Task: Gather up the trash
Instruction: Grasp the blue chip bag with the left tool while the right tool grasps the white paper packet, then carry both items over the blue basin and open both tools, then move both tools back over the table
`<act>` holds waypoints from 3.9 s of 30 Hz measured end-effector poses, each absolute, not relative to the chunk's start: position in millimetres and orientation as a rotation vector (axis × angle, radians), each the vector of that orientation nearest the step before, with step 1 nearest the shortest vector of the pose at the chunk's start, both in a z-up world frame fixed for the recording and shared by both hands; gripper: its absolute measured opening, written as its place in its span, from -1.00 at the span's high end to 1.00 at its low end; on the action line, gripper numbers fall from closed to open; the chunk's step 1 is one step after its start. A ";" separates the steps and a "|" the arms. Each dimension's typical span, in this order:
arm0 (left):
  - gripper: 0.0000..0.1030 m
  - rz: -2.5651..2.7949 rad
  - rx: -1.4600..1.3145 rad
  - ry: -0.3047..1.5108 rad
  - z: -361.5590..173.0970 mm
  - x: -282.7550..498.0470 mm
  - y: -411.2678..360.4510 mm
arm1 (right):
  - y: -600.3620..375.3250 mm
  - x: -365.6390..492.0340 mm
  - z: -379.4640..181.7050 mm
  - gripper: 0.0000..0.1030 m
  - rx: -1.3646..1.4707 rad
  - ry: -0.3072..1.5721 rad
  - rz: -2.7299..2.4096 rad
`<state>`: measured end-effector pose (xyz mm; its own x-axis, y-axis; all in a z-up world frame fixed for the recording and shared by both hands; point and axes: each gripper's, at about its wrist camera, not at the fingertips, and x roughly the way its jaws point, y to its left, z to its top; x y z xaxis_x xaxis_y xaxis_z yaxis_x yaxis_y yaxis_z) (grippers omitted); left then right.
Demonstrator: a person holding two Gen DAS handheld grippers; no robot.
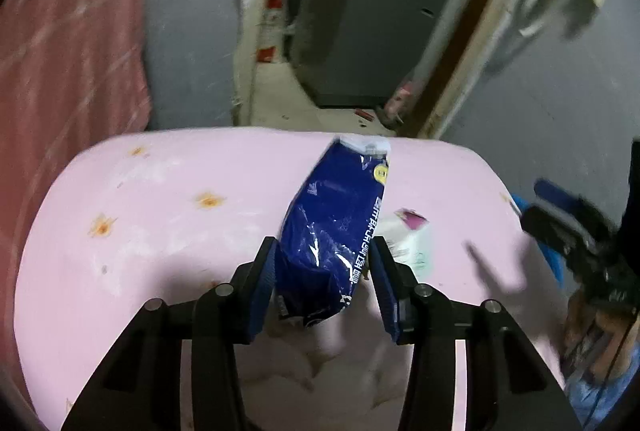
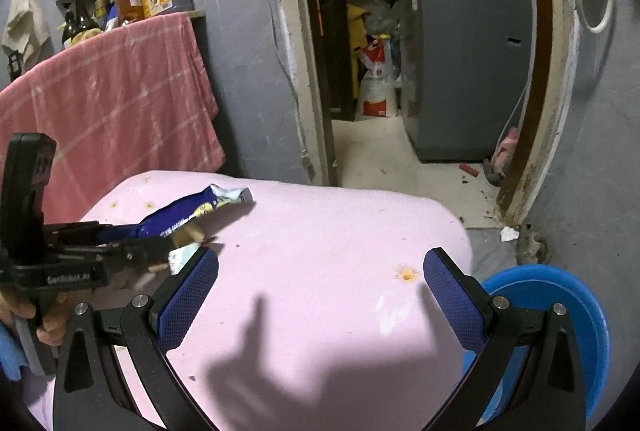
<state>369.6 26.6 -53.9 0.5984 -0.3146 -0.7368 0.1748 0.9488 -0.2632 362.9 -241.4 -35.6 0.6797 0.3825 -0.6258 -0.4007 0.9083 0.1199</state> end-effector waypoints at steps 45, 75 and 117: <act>0.36 -0.261 -0.352 0.588 -14.0 283.3 37.1 | -209.0 303.6 -9.5 0.35 -0.002 0.530 0.651; 0.35 -0.491 -0.163 0.281 55.6 257.1 -155.9 | -395.5 207.8 47.1 0.35 0.098 0.081 0.136; -0.26 -0.462 -0.287 0.614 -9.9 319.7 -174.8 | -455.1 249.7 -9.6 -0.45 0.251 0.352 0.090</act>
<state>319.7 -174.8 -9.9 0.7212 -0.4951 -0.4845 0.3287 0.8603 -0.3898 249.7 -455.1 -9.6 0.9349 0.1309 -0.3299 -0.0439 0.9650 0.2585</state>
